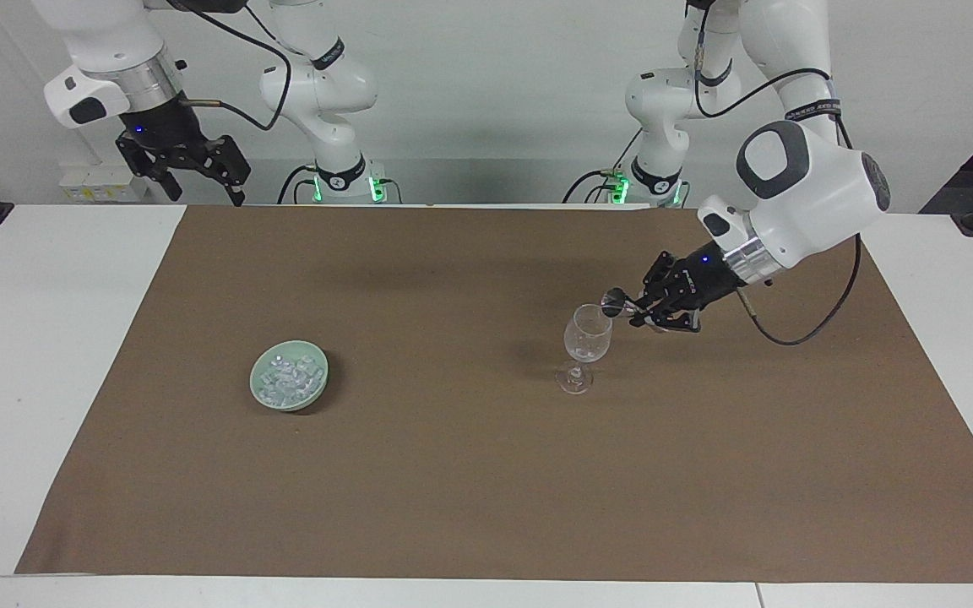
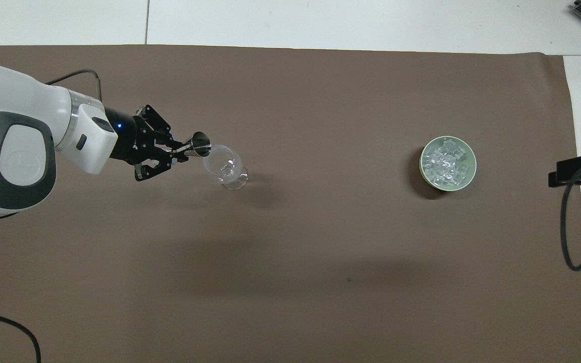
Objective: Pour wine and add ice with both arms
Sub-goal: 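Tilt the silver cup over the wine glass with the left gripper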
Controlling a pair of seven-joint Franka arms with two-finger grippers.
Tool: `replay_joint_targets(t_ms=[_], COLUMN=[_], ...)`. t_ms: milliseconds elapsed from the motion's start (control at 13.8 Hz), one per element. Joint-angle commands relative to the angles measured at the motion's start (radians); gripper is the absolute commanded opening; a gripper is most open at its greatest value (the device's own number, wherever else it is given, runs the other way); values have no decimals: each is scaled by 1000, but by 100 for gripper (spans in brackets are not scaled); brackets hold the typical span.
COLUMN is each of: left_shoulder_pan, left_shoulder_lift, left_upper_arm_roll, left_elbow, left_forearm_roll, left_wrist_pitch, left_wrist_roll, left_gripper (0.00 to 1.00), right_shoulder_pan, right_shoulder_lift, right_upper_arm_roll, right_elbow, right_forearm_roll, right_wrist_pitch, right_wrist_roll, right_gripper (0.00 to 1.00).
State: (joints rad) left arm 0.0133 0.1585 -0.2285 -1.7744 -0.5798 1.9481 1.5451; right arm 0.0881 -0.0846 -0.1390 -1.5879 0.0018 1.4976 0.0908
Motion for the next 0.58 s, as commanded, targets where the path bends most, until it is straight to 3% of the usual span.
replay_joint_targets(t_ms=[0, 506], left_shoulder_pan=[-22, -36], left_shoulder_lift=[-11, -13], left_upper_arm_roll=[15, 17], left_elbow=[4, 3], left_forearm_roll=[28, 75], left_wrist_pitch=[9, 8], left_wrist_roll=[-28, -40], left_gripper=[5, 5], right_shoulder_pan=[1, 1], right_shoulder_lift=[-20, -20], right_upper_arm_roll=[-4, -4], right_elbow=[-21, -21], right_forearm_roll=[12, 12], right_wrist_pitch=[12, 12], right_wrist_roll=[-19, -19], right_gripper=[100, 100])
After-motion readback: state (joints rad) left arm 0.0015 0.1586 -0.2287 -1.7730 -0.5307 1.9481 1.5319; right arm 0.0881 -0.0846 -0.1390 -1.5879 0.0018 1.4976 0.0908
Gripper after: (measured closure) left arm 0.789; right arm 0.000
